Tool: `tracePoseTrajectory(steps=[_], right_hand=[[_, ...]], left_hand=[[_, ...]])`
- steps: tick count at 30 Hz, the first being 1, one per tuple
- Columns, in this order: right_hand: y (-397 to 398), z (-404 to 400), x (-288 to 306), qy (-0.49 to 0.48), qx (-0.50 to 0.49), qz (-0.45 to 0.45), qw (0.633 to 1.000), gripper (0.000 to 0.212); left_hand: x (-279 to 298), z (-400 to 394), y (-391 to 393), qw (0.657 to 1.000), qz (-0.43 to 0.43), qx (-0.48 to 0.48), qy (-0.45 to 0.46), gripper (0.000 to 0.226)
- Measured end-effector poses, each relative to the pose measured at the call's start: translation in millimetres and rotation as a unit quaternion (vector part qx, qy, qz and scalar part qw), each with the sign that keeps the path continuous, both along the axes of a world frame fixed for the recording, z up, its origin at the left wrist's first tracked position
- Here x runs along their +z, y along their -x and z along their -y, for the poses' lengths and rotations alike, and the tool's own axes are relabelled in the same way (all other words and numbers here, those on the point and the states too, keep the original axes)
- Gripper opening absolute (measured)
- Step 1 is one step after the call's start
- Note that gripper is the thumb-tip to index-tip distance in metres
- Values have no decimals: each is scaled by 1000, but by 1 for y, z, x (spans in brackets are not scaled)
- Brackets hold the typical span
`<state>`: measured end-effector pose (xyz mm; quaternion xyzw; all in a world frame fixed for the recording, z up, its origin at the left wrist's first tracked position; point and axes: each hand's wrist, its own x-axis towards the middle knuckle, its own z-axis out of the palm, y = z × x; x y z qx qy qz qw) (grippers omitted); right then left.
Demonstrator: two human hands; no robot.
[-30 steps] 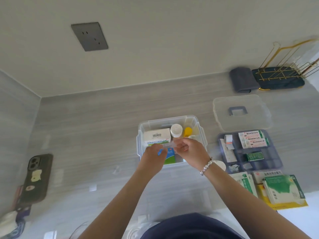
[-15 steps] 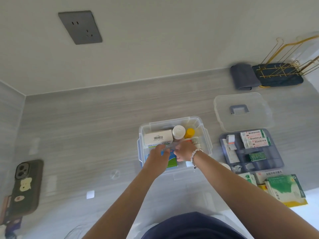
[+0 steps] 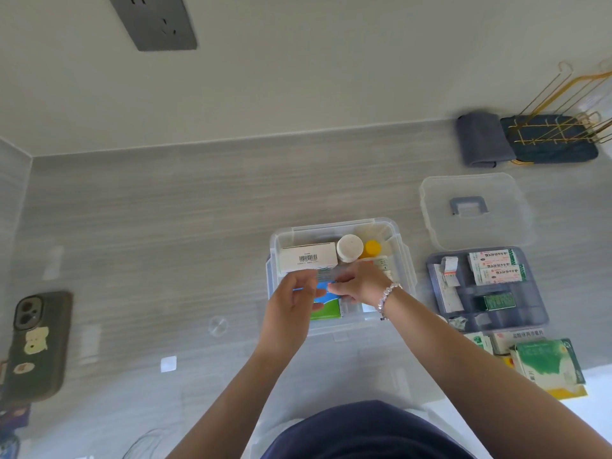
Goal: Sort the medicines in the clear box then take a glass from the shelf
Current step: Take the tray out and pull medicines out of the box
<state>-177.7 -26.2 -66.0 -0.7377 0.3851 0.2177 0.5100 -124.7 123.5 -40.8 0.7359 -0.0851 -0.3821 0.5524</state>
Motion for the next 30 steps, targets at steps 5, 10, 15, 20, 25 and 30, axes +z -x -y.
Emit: tracePoseTrajectory(steps=[5,10,15,20,25,30], right_hand=[[24,18,25,-45,-113,34,992,19],[47,31,55,-127,-173,111,970,10],[57,26,70,-128,-174,144,966,8],[65,8,71,-99,-181,177,962,23],[75,-10,72,-152,-250,181,939,20],[99,-33,68,-171,-236,177,940,11]], left_hand=[[4,-6,5,993,113,15,-34,22],[10,-8,6,986,162,13,-38,34],[16,-10,6,999,20,30,4,39],[24,-21,13,995,-45,76,41,28],[32,-44,24,993,-45,99,38,23],[31,-75,49,990,-41,134,16,21]])
